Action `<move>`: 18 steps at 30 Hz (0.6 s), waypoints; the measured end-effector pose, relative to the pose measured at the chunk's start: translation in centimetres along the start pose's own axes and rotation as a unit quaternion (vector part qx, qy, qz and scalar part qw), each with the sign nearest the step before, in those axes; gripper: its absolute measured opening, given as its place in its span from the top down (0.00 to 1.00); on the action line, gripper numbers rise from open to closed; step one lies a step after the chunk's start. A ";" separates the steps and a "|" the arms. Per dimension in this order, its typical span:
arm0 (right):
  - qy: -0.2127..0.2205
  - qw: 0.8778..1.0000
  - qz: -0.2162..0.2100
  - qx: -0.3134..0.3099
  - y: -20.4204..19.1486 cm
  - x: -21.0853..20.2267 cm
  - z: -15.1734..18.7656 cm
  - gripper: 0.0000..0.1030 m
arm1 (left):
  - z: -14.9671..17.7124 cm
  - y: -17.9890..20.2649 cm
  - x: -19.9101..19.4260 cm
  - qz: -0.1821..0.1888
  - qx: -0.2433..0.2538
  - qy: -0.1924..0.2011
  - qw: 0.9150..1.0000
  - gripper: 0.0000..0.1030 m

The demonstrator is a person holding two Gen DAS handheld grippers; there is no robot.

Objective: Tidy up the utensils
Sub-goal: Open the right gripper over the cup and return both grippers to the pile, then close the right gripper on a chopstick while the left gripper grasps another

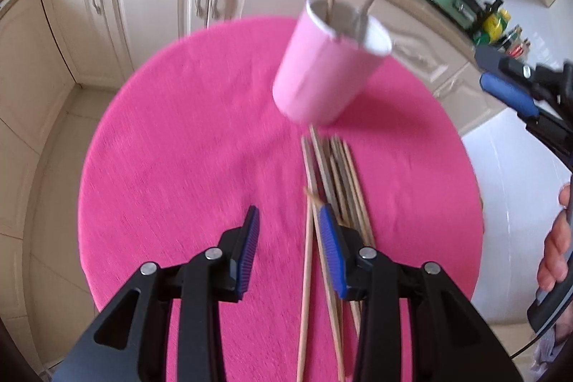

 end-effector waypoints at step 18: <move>-0.193 0.977 -0.009 -0.086 -1.3 3.6 13.7 0.77 | 2.2 2.1 1.5 0.016 0.025 -0.039 0.999 0.66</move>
Point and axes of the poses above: each gripper's, at about its wrist camera, not at the fingertips, and x roughly the way its jaws point, y to its right, z to its underside, the point moved 3 cm from there along x, roughly the way its jaws point, and after that the axes turned 11 degrees about y, right-handed, at the moved point
